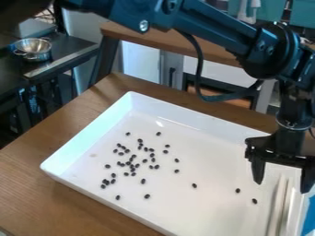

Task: Sweep into pile

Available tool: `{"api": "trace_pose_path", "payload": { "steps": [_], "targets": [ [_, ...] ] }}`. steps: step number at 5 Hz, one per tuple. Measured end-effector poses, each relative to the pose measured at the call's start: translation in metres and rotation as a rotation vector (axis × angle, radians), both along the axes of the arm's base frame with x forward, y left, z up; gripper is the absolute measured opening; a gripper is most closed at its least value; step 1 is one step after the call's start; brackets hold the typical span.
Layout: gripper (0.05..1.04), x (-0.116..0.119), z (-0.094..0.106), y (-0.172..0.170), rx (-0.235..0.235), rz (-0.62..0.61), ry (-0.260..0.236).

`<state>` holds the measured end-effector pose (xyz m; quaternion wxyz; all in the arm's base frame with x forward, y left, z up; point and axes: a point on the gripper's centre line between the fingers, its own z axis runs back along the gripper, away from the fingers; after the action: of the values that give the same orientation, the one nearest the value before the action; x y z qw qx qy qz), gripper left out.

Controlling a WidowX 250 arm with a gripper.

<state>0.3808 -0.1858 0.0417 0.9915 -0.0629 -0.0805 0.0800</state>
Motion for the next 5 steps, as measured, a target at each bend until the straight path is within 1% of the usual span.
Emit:
{"api": "trace_pose_path", "payload": {
  "steps": [1, 2, 3, 4, 5],
  "targets": [
    [0.999, -0.006, -0.019, 0.002, 0.020, 0.001, 0.046],
    [0.999, -0.009, -0.026, 0.003, 0.013, 0.004, 0.050],
    [0.999, -0.010, -0.032, 0.003, 0.000, -0.003, 0.040],
    [0.950, -0.010, -0.033, 0.002, -0.009, -0.010, 0.033],
    [0.669, -0.011, -0.033, 0.002, -0.009, -0.005, 0.035]
  ]
}}
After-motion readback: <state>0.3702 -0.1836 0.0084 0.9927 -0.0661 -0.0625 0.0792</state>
